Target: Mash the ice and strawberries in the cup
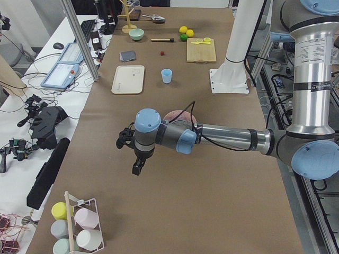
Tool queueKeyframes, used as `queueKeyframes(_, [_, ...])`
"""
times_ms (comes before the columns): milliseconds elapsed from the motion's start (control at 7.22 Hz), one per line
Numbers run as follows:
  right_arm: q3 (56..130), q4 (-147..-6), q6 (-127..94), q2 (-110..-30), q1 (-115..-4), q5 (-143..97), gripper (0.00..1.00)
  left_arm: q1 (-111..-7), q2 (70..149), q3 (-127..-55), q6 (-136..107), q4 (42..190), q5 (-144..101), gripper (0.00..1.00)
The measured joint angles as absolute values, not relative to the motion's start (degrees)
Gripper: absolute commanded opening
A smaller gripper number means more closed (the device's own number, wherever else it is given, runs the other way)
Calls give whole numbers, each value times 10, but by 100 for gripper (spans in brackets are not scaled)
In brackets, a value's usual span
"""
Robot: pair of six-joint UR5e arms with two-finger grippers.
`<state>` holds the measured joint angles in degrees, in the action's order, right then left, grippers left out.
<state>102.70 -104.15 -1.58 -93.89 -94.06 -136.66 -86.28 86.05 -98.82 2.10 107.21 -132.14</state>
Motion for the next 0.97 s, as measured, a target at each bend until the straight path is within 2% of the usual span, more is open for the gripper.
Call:
queueKeyframes(416, [1045,-1042,-17,-945,-941,-1366,100,-833,852,-1000,-14,1149,-1353,98])
queueKeyframes(970, [1047,-1041,-19,-947,-941,-1365,100,-691,817,-1135,-266,1158,-1266,98])
